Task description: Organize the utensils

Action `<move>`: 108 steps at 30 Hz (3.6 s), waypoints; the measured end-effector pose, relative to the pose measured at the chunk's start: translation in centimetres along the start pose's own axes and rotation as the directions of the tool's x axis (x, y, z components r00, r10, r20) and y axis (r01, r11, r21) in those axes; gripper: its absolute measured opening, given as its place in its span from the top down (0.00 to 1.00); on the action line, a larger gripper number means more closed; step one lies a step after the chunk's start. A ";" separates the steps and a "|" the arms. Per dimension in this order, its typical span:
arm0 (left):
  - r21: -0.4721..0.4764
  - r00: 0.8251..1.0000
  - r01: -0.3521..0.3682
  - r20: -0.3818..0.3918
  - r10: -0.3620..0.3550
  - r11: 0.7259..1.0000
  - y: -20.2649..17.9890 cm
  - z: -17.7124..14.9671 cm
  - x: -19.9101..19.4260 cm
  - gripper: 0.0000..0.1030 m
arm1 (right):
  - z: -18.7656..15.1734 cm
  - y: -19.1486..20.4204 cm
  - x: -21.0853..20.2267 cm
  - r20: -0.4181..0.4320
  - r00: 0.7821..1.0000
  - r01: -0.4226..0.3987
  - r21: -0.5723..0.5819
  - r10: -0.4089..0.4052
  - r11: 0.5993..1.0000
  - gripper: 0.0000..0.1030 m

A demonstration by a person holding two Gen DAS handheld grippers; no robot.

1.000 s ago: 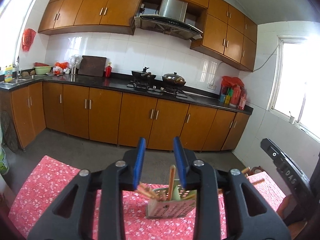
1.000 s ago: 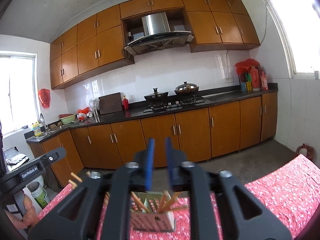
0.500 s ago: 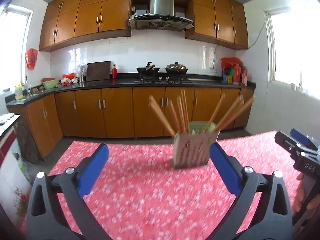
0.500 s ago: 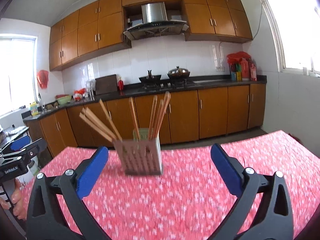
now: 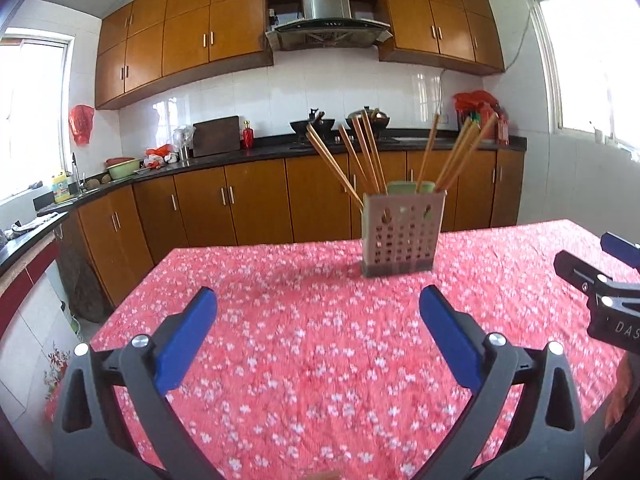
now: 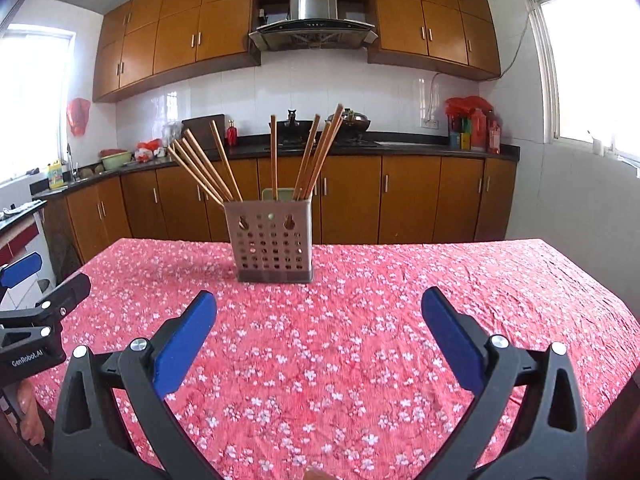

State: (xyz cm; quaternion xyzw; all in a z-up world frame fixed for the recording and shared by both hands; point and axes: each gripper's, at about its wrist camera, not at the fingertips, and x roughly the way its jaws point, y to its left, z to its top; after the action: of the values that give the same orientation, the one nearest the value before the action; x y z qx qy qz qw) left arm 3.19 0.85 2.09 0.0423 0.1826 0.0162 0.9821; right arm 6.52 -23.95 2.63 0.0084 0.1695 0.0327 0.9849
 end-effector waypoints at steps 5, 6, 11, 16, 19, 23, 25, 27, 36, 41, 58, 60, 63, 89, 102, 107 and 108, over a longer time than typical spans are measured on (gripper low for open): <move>-0.014 1.000 0.003 -0.022 -0.003 1.000 0.0 -1.1 0.1 0.04 | -1.3 0.1 0.1 -0.033 0.999 0.002 0.000 -0.002 1.000 0.02; -0.020 1.000 0.004 -0.024 -0.005 1.000 0.1 -1.2 0.1 0.04 | -1.4 0.1 0.1 -0.034 0.999 0.004 -0.002 -0.004 1.000 0.02; -0.045 1.000 0.008 -0.017 -0.009 0.999 0.7 -1.3 0.0 0.04 | -1.8 0.3 0.0 -0.036 0.999 0.005 -0.005 -0.005 1.000 0.02; -0.045 1.000 0.011 -0.014 -0.012 0.999 0.7 -1.3 0.0 0.04 | -1.9 0.3 0.0 -0.036 0.999 0.007 -0.002 -0.007 1.000 0.02; -0.049 1.000 0.013 -0.015 -0.013 0.999 0.7 -1.4 0.0 0.04 | -2.0 0.3 0.0 -0.037 0.999 0.009 0.003 -0.008 1.000 0.02; -0.054 1.000 0.011 -0.021 -0.013 0.998 0.7 -1.4 0.2 0.04 | -1.9 0.1 0.0 -0.039 0.999 0.008 0.007 -0.008 1.000 0.02; -0.053 1.000 0.013 -0.023 -0.014 0.998 0.7 -1.4 0.2 0.04 | -1.9 0.1 0.1 -0.039 0.999 0.008 0.009 -0.008 1.000 0.02; -0.054 1.000 0.013 -0.025 -0.015 0.998 0.7 -1.5 0.2 0.04 | -1.9 0.0 0.1 -0.039 0.999 0.008 0.011 -0.008 1.000 0.02; -0.059 0.999 0.019 -0.026 -0.020 0.998 0.6 -1.5 0.2 0.04 | -1.9 0.0 0.1 -0.040 0.999 0.007 0.013 -0.007 1.000 0.02; -0.058 0.999 0.020 -0.027 -0.022 0.998 0.6 -1.6 0.2 0.04 | -1.8 -0.1 0.1 -0.040 0.999 0.007 0.013 -0.007 1.000 0.02; -0.053 0.999 0.021 -0.026 -0.022 0.998 0.3 -1.4 0.2 0.04 | -1.9 -0.1 0.2 -0.044 0.999 0.007 0.020 -0.006 1.000 0.02; -0.053 0.999 0.022 -0.026 -0.023 0.998 0.3 -1.4 0.3 0.04 | -1.9 -0.1 0.2 -0.043 0.999 0.006 0.020 -0.005 1.000 0.02; -0.054 0.999 0.023 -0.029 -0.024 0.998 0.3 -1.4 0.3 0.04 | -1.9 -0.1 0.3 -0.045 0.999 0.007 0.021 -0.006 1.000 0.02; -0.062 0.999 0.019 -0.036 -0.021 0.998 0.5 -1.5 0.7 0.04 | -2.0 0.0 0.4 -0.048 0.999 0.009 0.025 -0.008 1.000 0.02; -0.064 0.999 0.020 -0.040 -0.022 0.998 0.6 -1.6 0.8 0.04 | -2.0 0.0 0.4 -0.049 0.999 0.010 0.025 -0.009 1.000 0.02; -0.066 0.999 0.020 -0.041 -0.023 0.998 0.5 -1.7 0.9 0.04 | -2.0 0.0 0.4 -0.049 0.999 0.009 0.025 -0.008 1.000 0.02; -0.066 0.999 0.021 -0.042 -0.023 0.998 0.5 -1.7 0.9 0.04 | -2.0 0.0 0.4 -0.049 0.999 0.009 0.024 -0.008 1.000 0.02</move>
State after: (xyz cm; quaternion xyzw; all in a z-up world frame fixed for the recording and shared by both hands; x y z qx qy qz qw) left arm 3.42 1.50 0.21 0.0079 0.2032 0.0123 0.9790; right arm 6.20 -23.91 0.61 0.0190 0.1941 0.0265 0.9804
